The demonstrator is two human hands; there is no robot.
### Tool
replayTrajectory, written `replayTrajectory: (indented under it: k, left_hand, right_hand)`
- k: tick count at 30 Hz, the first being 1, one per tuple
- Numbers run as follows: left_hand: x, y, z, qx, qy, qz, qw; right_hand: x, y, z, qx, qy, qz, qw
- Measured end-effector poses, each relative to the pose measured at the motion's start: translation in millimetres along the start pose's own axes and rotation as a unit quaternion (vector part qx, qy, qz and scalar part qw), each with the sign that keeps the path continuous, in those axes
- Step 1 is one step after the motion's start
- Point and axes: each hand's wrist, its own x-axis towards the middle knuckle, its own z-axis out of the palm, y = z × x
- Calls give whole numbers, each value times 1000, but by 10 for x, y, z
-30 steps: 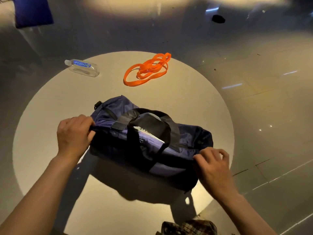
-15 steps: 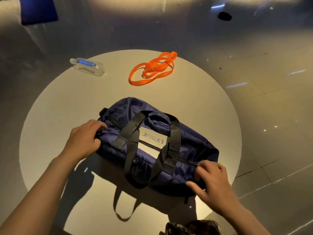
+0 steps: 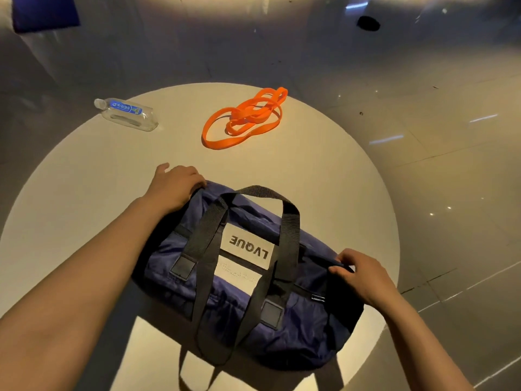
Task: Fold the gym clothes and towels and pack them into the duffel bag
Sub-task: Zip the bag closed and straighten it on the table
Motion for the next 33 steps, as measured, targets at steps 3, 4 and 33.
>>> replayTrajectory:
  k: [3, 4, 33]
  left_hand:
    - [20, -51, 30, -57, 49, -22, 997]
    - [20, -56, 54, -101, 51, -31, 993]
    - [-1841, 1143, 275, -800, 47, -353, 483]
  right_hand:
    - [-57, 95, -11, -16, 9, -36, 999]
    - [-65, 109, 8, -41, 20, -53, 998]
    - [-188, -104, 483, 367, -285, 12, 885]
